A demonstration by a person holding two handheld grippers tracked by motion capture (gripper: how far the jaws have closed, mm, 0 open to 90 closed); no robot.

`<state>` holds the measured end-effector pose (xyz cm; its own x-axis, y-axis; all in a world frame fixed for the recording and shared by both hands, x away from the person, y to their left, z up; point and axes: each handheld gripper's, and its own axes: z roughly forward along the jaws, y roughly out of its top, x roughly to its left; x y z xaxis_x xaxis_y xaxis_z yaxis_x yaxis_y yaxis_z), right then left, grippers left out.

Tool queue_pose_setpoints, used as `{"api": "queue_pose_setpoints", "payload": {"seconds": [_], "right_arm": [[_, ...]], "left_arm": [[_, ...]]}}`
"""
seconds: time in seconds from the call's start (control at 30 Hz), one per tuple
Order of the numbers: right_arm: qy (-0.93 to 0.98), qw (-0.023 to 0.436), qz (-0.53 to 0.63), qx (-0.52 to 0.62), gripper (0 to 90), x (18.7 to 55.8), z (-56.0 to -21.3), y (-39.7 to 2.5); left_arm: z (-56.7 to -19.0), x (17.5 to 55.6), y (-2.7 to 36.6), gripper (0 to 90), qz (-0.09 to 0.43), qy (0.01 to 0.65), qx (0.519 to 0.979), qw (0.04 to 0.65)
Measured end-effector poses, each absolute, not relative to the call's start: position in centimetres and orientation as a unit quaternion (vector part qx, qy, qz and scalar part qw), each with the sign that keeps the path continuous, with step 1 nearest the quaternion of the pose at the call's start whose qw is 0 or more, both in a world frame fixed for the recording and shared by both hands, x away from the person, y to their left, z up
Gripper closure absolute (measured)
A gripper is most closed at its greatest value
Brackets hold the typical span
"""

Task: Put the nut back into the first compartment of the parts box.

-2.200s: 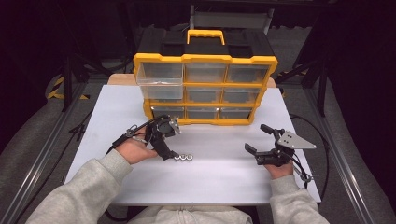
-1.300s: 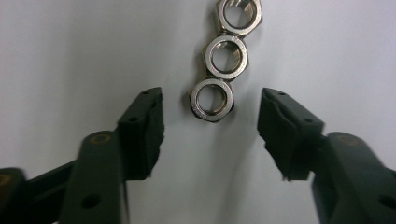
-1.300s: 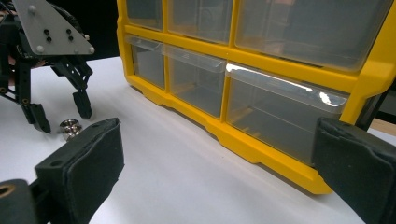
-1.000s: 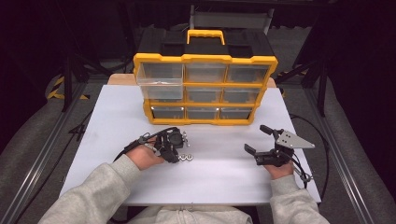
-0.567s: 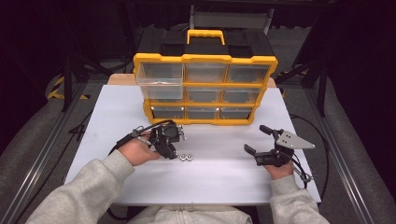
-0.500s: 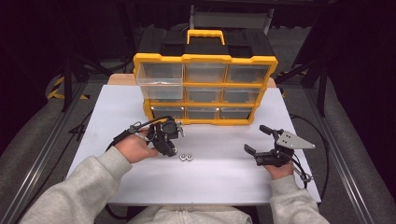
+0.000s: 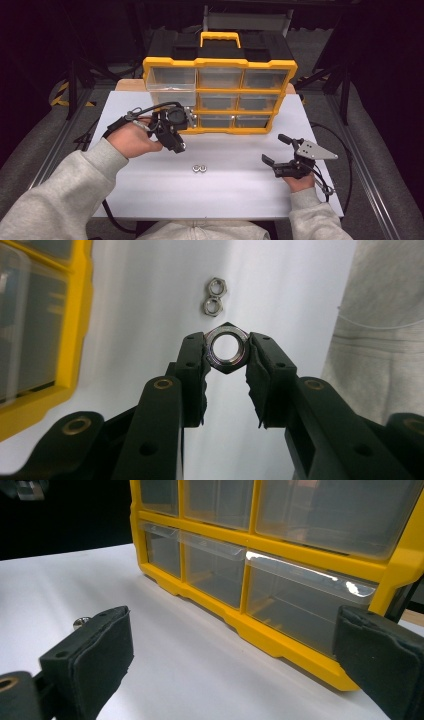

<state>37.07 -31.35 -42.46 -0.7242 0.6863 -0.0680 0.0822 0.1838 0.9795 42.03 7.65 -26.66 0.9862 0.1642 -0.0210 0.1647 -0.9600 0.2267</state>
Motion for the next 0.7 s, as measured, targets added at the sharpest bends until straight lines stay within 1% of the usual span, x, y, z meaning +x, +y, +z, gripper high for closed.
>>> {"api": "queue_pose_setpoints", "payload": {"seconds": [0.1, 0.13, 0.2, 0.27, 0.33, 0.37, 0.57, 0.7], "right_arm": [[0.724, 0.259, 0.581, 0.266, 3.7, 37.1, -42.5, -31.3], [0.724, 0.259, 0.581, 0.266, 3.7, 37.1, -42.5, -31.3], [0.724, 0.259, 0.581, 0.266, 3.7, 37.1, -42.5, -31.3], [0.724, 0.259, 0.581, 0.266, 3.7, 37.1, -42.5, -31.4], [0.724, 0.259, 0.581, 0.266, 3.7, 37.1, -42.5, -31.4], [0.724, 0.259, 0.582, 0.266, 3.8, 37.1, -42.5, -31.4], [0.725, 0.257, 0.581, 0.266, 3.7, 37.1, -42.5, -31.3], [0.727, 0.258, 0.579, 0.264, 3.7, 37.1, -42.5, -31.2]], "left_arm": [[-24.9, 42.1, 7.8, 69.3, 0.004, 0.08, 0.99, 0.114], [-23.8, 42.1, 8.0, 69.3, 0.012, 0.082, 0.99, 0.115], [-23.2, 42.2, 8.1, 69.3, 0.012, 0.081, 0.99, 0.118], [-21.5, 42.4, 8.3, 69.3, 0.01, 0.085, 0.989, 0.122], [-21.1, 42.5, 8.3, 69.3, 0.01, 0.084, 0.989, 0.123], [-20.0, 42.7, 8.4, 69.3, 0.013, 0.087, 0.989, 0.123], [-16.9, 43.5, 8.4, 69.3, 0.024, 0.091, 0.987, 0.132], [-15.2, 44.6, 8.7, 69.3, 0.019, 0.11, 0.984, 0.139]]}}
